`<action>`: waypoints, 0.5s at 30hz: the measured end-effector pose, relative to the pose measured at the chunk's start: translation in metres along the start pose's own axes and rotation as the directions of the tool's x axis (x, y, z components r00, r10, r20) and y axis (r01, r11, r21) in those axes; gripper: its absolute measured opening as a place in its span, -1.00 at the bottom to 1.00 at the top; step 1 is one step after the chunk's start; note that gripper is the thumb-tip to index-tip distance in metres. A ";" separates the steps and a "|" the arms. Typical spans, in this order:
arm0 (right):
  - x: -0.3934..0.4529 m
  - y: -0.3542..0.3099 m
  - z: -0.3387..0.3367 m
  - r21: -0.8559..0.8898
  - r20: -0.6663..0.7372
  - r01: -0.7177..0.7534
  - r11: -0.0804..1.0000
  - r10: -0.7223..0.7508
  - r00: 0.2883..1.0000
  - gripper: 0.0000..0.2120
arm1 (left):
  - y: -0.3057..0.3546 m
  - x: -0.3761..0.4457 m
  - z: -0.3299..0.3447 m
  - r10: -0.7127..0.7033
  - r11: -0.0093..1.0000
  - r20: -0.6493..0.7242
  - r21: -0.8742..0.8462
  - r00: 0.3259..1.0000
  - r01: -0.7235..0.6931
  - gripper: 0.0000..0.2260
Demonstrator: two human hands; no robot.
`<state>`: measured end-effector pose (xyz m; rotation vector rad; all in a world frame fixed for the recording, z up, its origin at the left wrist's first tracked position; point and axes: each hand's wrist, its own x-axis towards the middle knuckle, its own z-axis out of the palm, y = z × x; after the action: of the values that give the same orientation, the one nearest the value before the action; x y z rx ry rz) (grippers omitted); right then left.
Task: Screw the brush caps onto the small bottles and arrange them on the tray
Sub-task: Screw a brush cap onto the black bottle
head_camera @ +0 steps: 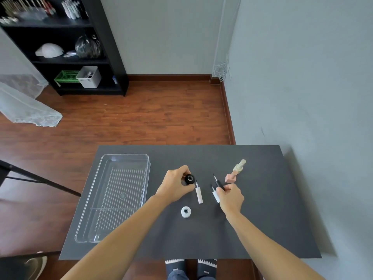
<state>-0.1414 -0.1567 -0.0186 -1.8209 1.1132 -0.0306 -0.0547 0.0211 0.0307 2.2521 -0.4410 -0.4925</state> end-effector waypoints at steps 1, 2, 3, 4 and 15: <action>-0.005 -0.005 -0.004 0.035 -0.004 0.033 0.999 -0.033 0.999 -0.95 | 0.003 0.001 -0.003 -0.002 1.000 -0.013 -0.025 1.000 0.002 -0.82; -0.010 -0.011 -0.008 0.068 -0.009 0.069 0.995 -0.069 0.998 -0.95 | 0.006 0.003 -0.006 -0.002 0.999 -0.027 -0.050 1.000 0.001 -0.82; -0.014 -0.019 -0.014 0.093 -0.014 0.113 0.989 -0.113 0.994 -0.93 | 0.010 0.004 -0.010 0.002 0.997 -0.041 -0.075 0.999 -0.005 -0.82; -0.018 -0.028 -0.021 0.112 -0.018 0.163 0.980 -0.162 0.987 -0.92 | 0.015 0.006 -0.015 0.008 0.995 -0.052 -0.099 0.999 -0.013 -0.82; -0.033 -0.198 -0.121 0.514 -0.003 0.471 0.717 -0.548 0.837 -0.94 | 0.111 0.028 -0.093 0.144 0.932 -0.269 -0.286 0.952 -0.222 -0.80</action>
<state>-0.0832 -0.1965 0.2053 -1.5647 0.3984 -0.4643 -0.0038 -0.0050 0.1669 1.9098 -0.4104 -0.1682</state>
